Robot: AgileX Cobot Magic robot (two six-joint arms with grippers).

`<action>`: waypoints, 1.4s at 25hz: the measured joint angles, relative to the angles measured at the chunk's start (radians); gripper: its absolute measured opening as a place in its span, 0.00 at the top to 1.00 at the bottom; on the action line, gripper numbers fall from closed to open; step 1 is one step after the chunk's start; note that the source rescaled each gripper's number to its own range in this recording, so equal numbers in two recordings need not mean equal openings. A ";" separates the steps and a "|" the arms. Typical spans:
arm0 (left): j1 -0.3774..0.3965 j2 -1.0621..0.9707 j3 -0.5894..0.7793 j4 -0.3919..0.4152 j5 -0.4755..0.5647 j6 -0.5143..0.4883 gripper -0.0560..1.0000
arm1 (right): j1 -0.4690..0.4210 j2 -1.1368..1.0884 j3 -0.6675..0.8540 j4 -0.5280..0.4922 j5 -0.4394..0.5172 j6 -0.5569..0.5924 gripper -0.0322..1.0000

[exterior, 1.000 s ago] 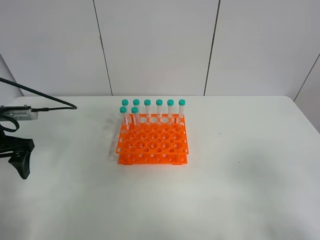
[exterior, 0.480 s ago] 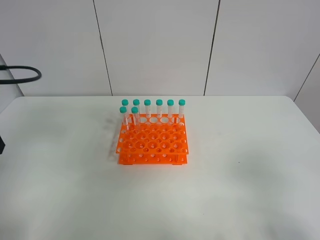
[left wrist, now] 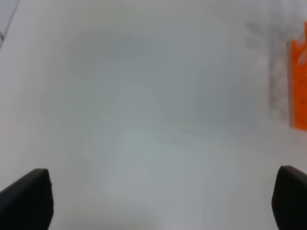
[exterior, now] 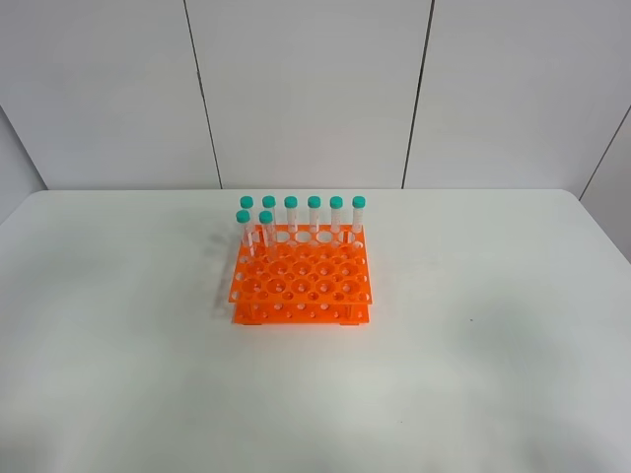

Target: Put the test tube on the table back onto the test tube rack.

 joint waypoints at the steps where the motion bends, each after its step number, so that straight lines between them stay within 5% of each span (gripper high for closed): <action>1: 0.000 -0.038 0.045 0.000 -0.033 0.000 0.00 | 0.000 0.000 0.000 0.000 0.000 0.000 0.44; 9: 0.000 -0.253 0.295 -0.039 -0.101 0.001 0.00 | 0.000 0.000 0.000 0.000 0.000 0.000 0.44; 18: 0.000 -0.393 0.306 -0.051 -0.009 0.001 0.00 | 0.000 0.000 0.000 0.000 0.000 0.000 0.44; 35: 0.000 -0.499 0.328 -0.032 -0.015 0.001 0.00 | 0.000 0.000 0.000 0.000 0.000 0.000 0.44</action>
